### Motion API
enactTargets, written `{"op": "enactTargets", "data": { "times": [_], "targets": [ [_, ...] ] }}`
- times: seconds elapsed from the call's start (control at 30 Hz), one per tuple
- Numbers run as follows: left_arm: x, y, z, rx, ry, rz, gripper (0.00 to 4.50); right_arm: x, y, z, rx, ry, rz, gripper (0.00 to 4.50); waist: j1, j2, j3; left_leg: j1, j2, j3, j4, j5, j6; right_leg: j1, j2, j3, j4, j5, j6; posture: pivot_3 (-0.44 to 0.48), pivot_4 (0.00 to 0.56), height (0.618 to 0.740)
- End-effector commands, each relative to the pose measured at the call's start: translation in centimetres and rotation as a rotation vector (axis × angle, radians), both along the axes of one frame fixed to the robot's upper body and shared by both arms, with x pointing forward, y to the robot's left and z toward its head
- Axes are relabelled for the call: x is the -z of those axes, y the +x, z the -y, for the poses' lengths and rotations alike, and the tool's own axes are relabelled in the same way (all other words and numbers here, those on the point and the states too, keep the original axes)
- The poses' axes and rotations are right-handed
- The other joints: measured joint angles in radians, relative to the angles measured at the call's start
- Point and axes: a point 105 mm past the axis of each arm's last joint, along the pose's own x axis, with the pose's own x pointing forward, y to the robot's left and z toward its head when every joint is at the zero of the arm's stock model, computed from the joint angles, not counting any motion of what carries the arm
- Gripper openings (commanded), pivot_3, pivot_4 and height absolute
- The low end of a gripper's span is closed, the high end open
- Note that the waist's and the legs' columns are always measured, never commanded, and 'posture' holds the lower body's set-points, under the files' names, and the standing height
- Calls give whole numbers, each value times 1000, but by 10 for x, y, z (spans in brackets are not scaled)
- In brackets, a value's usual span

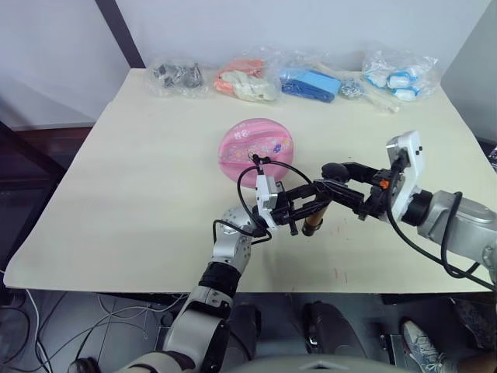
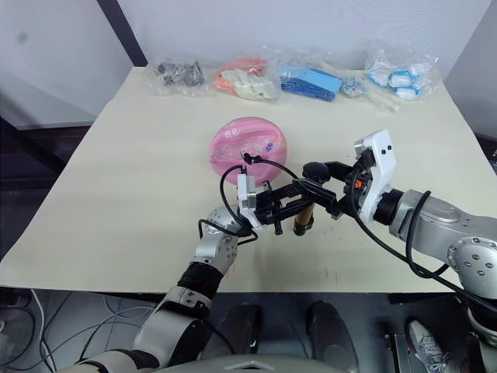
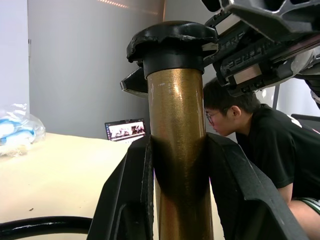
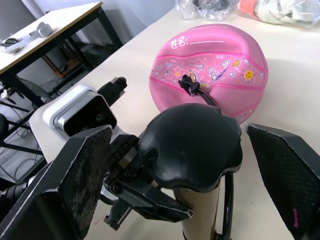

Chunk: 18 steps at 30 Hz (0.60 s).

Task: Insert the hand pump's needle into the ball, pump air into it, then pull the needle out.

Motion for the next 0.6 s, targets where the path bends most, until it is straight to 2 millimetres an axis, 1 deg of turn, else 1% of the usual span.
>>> {"op": "enactTargets", "data": {
  "times": [0.03, 0.07, 0.1, 0.13, 0.17, 0.3, 0.33, 0.37, 0.5, 0.53, 0.6],
  "targets": [
    [-12, -3, 4, 13, -20, 46, 1068, -12, -2, -2, -5, 12, 54, 3726, 0, 0, 0, 0, 0, 0, 0, 0, 0, 0, 0, 0, 0, 0, 0, 0, 150, 740],
    [-12, -3, 4, 12, -19, 46, 1068, -12, -1, -2, -4, 13, 56, 3123, 0, 0, 0, 0, 0, 0, 0, 0, 0, 0, 0, 0, 0, 0, 0, 0, 150, 740],
    [-12, -3, 4, 12, -19, 46, 1068, -12, -2, -3, -5, 16, 57, 2764, 0, 0, 0, 0, 0, 0, 0, 0, 0, 0, 0, 0, 0, 0, 0, 0, 150, 740],
    [-12, -3, 5, 11, -17, 46, 1068, -12, -1, -3, -5, 16, 57, 2175, 0, 0, 0, 0, 0, 0, 0, 0, 0, 0, 0, 0, 0, 0, 0, 0, 150, 740],
    [-11, -3, 5, 10, -14, 46, 1068, -12, -2, -3, -6, 13, 56, 1904, 0, 0, 0, 0, 0, 0, 0, 0, 0, 0, 0, 0, 0, 0, 0, 0, 150, 740],
    [-9, -3, 5, 15, 4, 30, 1068, -11, -2, -4, -8, -4, 62, 1905, 0, 0, 0, 0, 0, 0, 0, 0, 0, 0, 0, 0, 0, 0, 0, 0, 150, 740],
    [-9, -2, 3, 18, 18, 17, 2100, -11, -1, -4, -10, -12, 68, 1905, 0, 0, 0, 0, 0, 0, 0, 0, 0, 0, 0, 0, 0, 0, 0, 0, 150, 740],
    [-9, -1, 1, 18, 31, 5, 2433, -12, -1, -4, -11, -18, 74, 1905, -1, 0, 0, 0, 0, 0, 0, 0, 0, 0, 0, 0, 0, 0, 0, 0, 150, 740],
    [-9, 2, -11, 18, 141, -35, 4306, -14, 0, -5, -23, -35, 91, 1905, -3, 0, 0, 0, 0, 0, 0, 0, 0, 0, 0, 0, 0, 0, 0, 0, 150, 740],
    [-8, 1, -16, 31, 179, -46, 4500, -14, 0, -5, -26, -41, 96, 1905, -3, 0, 0, 0, 0, 0, 0, 0, 0, 0, 0, 0, 0, 0, 0, 0, 150, 740],
    [-7, 2, -24, 25, 242, -59, 4500, -15, 1, -5, -32, -46, 101, 1905, -4, 0, 0, 0, 0, 0, 0, 0, 0, 0, 0, 0, 0, 0, 0, 0, 150, 740]
  ]
}}
